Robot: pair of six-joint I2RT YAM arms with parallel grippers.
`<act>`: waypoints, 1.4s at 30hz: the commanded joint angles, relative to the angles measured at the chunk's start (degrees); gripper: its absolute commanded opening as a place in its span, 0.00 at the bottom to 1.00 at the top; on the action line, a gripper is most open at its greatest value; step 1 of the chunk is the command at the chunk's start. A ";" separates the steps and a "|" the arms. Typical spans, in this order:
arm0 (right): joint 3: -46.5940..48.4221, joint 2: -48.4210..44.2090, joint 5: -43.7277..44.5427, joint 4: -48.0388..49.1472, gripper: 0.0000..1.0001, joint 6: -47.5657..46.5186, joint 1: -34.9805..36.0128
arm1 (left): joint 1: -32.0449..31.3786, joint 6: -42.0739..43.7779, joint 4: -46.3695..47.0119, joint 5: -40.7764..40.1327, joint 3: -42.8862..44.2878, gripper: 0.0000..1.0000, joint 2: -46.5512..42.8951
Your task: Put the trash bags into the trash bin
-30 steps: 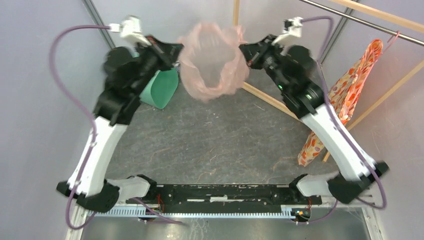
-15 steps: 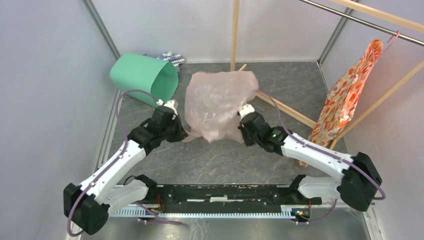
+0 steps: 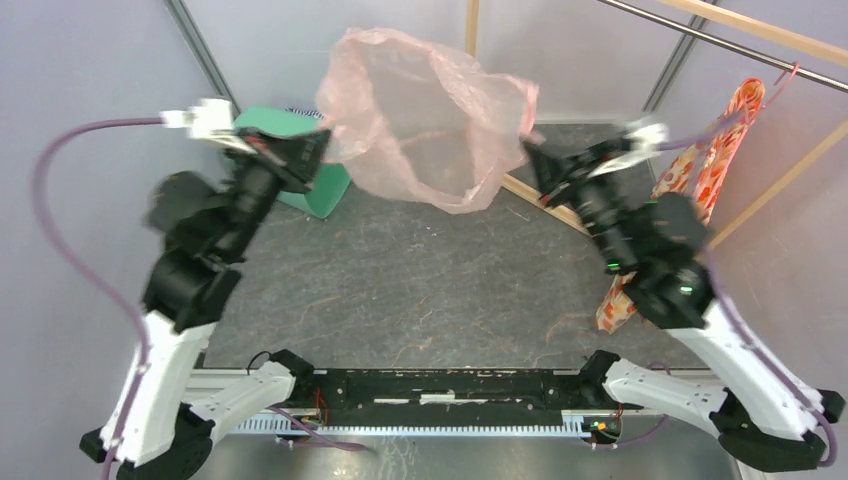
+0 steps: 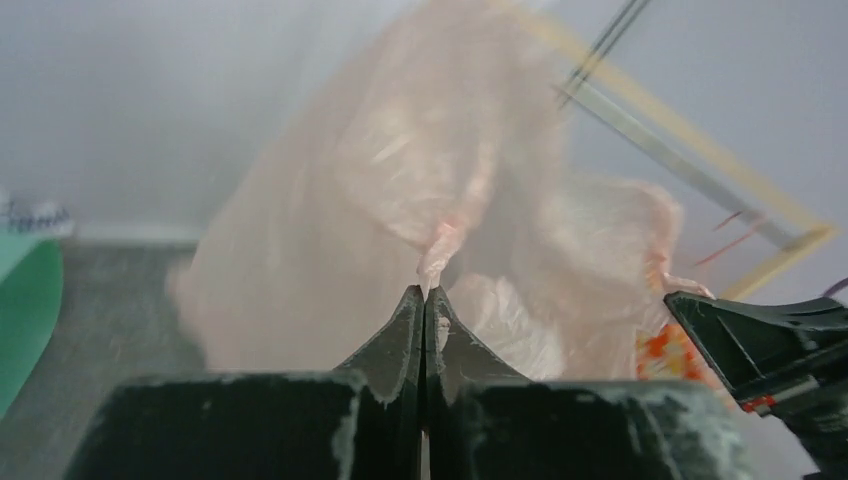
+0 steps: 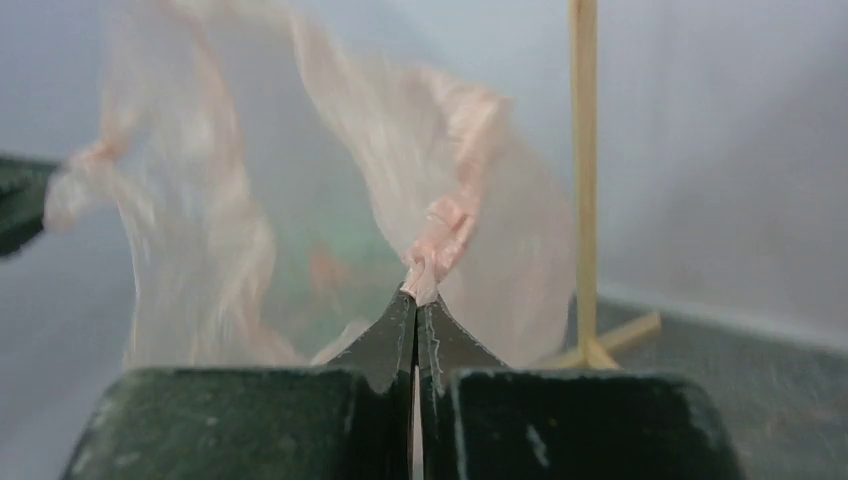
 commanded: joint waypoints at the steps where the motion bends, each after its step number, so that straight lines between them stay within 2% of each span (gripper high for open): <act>1: -25.75 4.66 -0.72 -1.69 0.00 3.49 0.13 | -0.06 -0.18 -4.21 -1.08 -21.27 0.02 4.36; 4: -36.08 3.44 -0.40 0.29 0.00 5.71 0.18 | -0.06 -1.51 -4.28 -0.61 -29.13 0.02 3.51; 9: -38.28 1.26 -0.30 -0.60 0.01 4.81 0.19 | -0.06 -0.91 -6.45 -1.39 -29.62 0.02 1.62; 11: -37.62 1.62 -0.74 -1.63 0.13 3.63 0.17 | -0.06 -0.23 -7.60 -2.03 -28.05 0.02 2.20; 15: -38.00 1.21 -2.03 -2.96 0.47 1.89 0.19 | -0.06 0.51 -9.12 -3.23 -25.75 0.02 3.40; 18: -38.64 0.02 -1.71 -3.47 0.63 0.10 0.17 | -0.06 1.28 -9.74 -4.51 -25.14 0.02 3.76; 20: -38.14 0.05 -1.34 -4.25 0.69 -0.93 0.09 | -0.06 1.69 -10.03 -4.74 -25.02 0.02 4.21; 26: -31.67 3.13 -2.26 -9.70 0.72 1.97 0.08 | -0.03 1.72 -9.81 -4.53 -25.95 0.02 4.49; 33: -19.87 8.57 3.52 -21.59 0.84 5.39 -0.27 | -0.06 1.63 -9.26 -4.06 -26.60 0.02 4.53; 36: -20.60 8.73 1.65 -22.40 0.86 7.85 -1.36 | -0.06 1.50 -8.93 -3.63 -26.92 0.02 4.47; 39: -23.25 9.00 -2.28 -21.82 0.85 9.40 -1.95 | -0.06 1.24 -8.44 -3.12 -27.53 0.02 4.25; 42: -25.67 8.77 -2.21 -22.26 0.84 10.83 -2.01 | -0.06 1.10 -8.20 -2.79 -27.83 0.02 4.23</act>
